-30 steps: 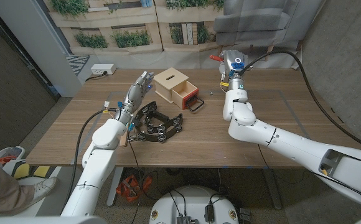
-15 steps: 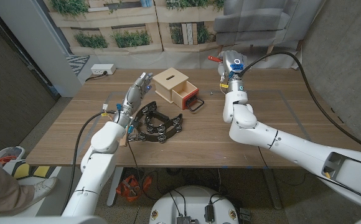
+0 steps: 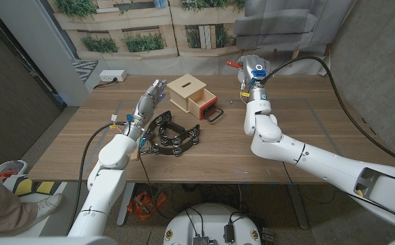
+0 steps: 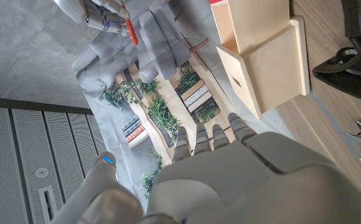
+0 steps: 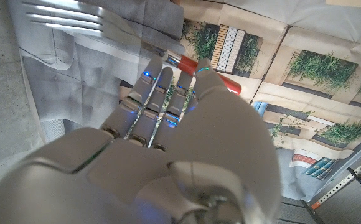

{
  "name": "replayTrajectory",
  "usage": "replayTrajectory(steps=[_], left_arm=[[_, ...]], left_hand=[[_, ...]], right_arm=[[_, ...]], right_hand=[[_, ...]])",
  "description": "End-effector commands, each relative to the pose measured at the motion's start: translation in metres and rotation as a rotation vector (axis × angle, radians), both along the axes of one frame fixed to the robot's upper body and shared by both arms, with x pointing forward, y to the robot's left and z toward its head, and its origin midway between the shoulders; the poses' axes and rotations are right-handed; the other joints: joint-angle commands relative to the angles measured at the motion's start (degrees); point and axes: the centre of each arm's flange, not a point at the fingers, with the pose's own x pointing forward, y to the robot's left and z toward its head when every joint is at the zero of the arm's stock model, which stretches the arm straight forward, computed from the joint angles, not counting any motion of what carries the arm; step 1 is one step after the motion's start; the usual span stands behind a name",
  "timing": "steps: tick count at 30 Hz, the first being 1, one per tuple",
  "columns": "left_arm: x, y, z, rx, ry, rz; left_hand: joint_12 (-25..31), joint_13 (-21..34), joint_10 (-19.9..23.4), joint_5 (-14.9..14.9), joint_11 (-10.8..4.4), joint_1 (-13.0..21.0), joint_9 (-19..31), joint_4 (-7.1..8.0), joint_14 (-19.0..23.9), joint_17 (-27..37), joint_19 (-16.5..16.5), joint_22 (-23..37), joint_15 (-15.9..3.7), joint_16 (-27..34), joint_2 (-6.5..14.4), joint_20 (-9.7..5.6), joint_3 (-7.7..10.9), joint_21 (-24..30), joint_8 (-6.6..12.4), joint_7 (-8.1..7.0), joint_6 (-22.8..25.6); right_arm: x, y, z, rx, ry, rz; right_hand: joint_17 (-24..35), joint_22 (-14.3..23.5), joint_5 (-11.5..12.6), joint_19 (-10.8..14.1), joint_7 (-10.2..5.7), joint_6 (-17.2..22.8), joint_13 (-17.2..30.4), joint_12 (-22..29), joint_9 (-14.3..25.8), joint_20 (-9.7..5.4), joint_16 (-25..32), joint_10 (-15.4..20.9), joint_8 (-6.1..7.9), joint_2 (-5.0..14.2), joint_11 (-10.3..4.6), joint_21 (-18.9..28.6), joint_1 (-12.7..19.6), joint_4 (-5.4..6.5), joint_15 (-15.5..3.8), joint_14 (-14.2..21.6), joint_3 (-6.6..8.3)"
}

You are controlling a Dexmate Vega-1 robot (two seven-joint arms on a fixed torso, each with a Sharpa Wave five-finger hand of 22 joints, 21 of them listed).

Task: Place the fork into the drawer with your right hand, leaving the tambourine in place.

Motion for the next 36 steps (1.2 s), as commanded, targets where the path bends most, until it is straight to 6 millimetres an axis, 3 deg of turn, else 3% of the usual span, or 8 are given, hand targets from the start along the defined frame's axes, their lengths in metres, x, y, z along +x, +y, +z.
replayTrajectory(steps=[1,14,20,36], left_arm=[[-0.001,0.004,-0.002,-0.005,0.001,0.006],[-0.002,0.008,-0.004,-0.01,0.001,0.008],[-0.002,0.009,-0.004,-0.012,0.0,0.008],[-0.002,0.011,-0.002,-0.003,0.003,0.003]], left_hand=[[0.14,0.15,-0.02,0.14,0.22,-0.01,0.13,-0.06,-0.13,0.16,0.06,0.26,0.03,0.15,0.31,0.05,-0.12,0.14,0.17,-0.08,0.5],[0.15,0.15,0.04,0.14,0.13,0.04,0.13,-0.08,-0.11,0.15,0.05,0.26,0.02,0.15,0.36,0.09,-0.1,0.14,0.18,-0.05,0.55],[0.2,0.15,0.2,0.14,-0.61,0.07,0.13,-0.09,-0.09,0.15,0.07,0.26,-0.06,0.16,0.38,0.07,-0.09,0.14,0.19,-0.01,0.59],[0.16,0.15,0.15,0.12,0.03,0.11,0.13,-0.12,-0.08,0.16,0.18,0.25,0.0,0.17,0.41,-0.32,-0.09,0.17,0.2,-0.1,0.66]], right_arm=[[0.0,0.01,0.0,-0.019,0.003,0.024],[0.002,0.02,-0.001,-0.034,0.006,0.045],[0.003,0.024,-0.002,-0.037,0.009,0.054],[0.01,0.037,-0.004,-0.052,0.016,0.083]], right_hand=[[0.22,0.18,0.32,-0.41,-0.09,0.72,0.29,0.26,0.26,0.02,-0.09,3.15,0.33,1.89,-3.0,0.34,2.41,0.0,-9.8,0.7,-0.14],[0.38,0.18,0.34,-0.56,0.0,0.75,0.3,0.2,0.31,0.04,-0.18,3.04,0.3,1.88,-2.99,0.77,2.57,-0.03,-9.88,0.81,-0.24],[0.44,0.18,0.33,-0.59,-0.07,0.79,0.28,0.23,0.33,0.05,-0.24,3.17,0.3,1.86,-2.93,0.97,2.51,0.03,-9.78,0.83,-0.33],[0.6,0.16,0.34,-0.78,-0.03,0.87,0.29,0.23,0.37,0.03,-0.31,3.2,0.28,1.88,-2.97,1.38,2.64,0.02,-9.86,0.99,-0.42]])
